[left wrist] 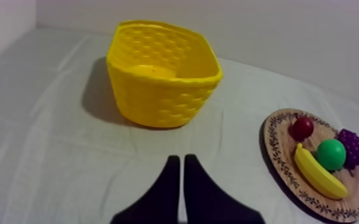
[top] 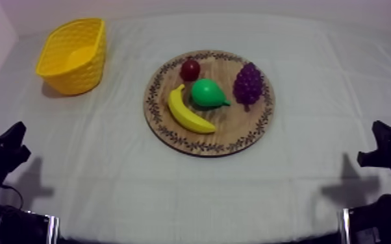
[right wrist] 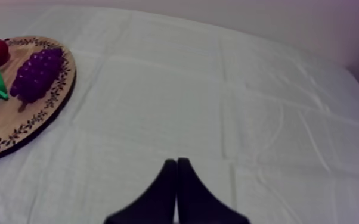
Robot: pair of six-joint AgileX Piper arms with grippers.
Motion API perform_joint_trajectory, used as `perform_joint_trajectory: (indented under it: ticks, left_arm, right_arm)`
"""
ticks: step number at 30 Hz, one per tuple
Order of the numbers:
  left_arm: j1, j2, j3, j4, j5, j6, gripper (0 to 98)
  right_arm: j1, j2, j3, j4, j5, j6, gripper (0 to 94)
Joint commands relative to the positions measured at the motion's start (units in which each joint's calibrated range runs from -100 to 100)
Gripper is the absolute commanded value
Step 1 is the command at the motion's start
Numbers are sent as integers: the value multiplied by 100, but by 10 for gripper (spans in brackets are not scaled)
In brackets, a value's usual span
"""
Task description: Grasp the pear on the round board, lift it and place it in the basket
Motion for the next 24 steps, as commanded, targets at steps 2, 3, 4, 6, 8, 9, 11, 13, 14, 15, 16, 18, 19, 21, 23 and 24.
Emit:
perform_joint_trajectory:
  ticks: [2,3,4,6,8,9,11,13,14,15,16,18,19,21,23,24]
  left_arm:
    - [77,0,-219,-11,992,121,170]
    - [81,0,-219,-13,992,121,170]
    - [86,0,-219,-14,989,122,171]
    - [97,0,-219,-16,984,121,171]
    - [110,0,-219,-19,977,116,161]
    - [115,0,-219,-19,972,115,156]
    - [120,0,-213,-23,966,118,152]
    - [133,0,-224,-67,962,175,150]
    - [142,0,-266,-88,966,197,149]
    - [150,23,-356,-103,986,202,149]
    - [158,96,-485,-114,1012,197,148]
    - [194,404,-834,-139,1000,172,147]
    - [227,634,-1061,-170,954,162,147]
    - [329,1188,-1668,-257,874,145,147]
    - [462,1815,-2452,-365,873,124,147]
    - [537,2134,-2887,-427,911,119,146]
  right_arm:
    - [-1,-2,4,0,0,0,3]
    - [-1,-2,4,0,0,0,3]
    - [-1,-2,4,0,0,0,3]
    - [-1,-2,4,0,0,0,3]
    - [-1,-2,4,0,0,0,3]
    - [-1,-2,4,0,0,0,3]
    - [-1,-2,4,0,0,0,3]
    - [-1,-2,4,0,0,-1,3]
    - [-1,-2,4,0,0,-2,3]
    - [-1,-2,4,0,0,-3,3]
    - [-1,-2,4,0,0,-3,3]
    - [-1,-2,4,0,0,-2,3]
    - [-1,-2,4,0,0,-1,3]
    - [-1,-2,4,0,0,-1,3]
    - [-1,-2,4,0,0,-2,3]
    - [-1,-2,4,0,0,-3,3]
